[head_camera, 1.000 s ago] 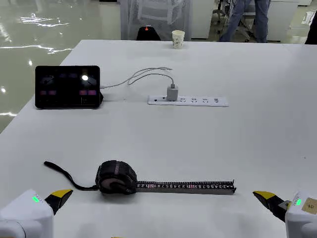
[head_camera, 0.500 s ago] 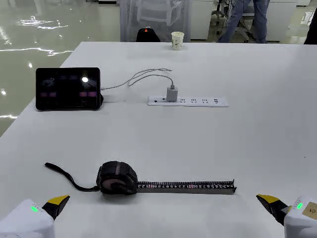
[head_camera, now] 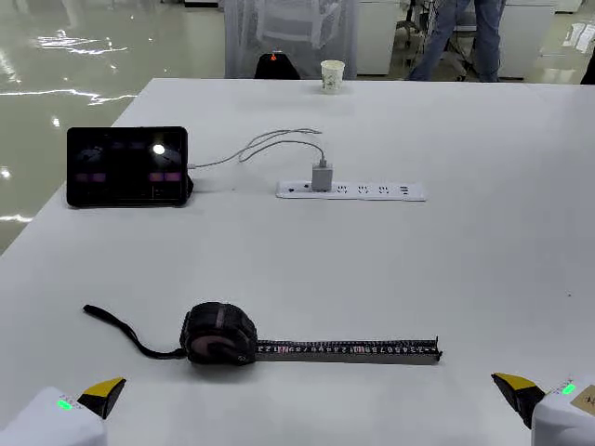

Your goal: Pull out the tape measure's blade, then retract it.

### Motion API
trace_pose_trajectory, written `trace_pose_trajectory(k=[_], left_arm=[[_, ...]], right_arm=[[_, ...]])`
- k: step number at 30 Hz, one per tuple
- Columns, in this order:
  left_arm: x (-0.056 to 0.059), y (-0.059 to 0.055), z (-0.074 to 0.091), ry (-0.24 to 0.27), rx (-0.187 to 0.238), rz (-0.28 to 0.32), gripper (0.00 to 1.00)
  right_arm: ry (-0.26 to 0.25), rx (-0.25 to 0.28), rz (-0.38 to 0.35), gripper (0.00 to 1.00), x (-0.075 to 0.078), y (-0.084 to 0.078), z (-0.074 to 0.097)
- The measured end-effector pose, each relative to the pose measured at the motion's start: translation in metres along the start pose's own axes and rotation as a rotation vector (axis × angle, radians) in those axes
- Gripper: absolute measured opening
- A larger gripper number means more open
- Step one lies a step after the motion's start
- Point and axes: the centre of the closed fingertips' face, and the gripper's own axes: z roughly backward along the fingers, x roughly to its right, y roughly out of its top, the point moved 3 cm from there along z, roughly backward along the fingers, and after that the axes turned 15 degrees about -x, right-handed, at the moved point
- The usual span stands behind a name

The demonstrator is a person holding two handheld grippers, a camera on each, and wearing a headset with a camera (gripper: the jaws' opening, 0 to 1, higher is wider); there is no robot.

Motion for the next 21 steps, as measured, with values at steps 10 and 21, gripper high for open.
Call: trace_pose_trajectory(k=[10,21], left_arm=[[0.002,0.003,0.002,0.03,0.007,0.036,0.99],[0.006,0.007,0.001,0.03,0.003,0.019,0.99]], right_arm=[[-0.015,0.006,-0.022,0.99,-0.007,0.005,0.006],[-0.012,-0.008,-0.037,0.99,-0.013,0.006,0.007]])
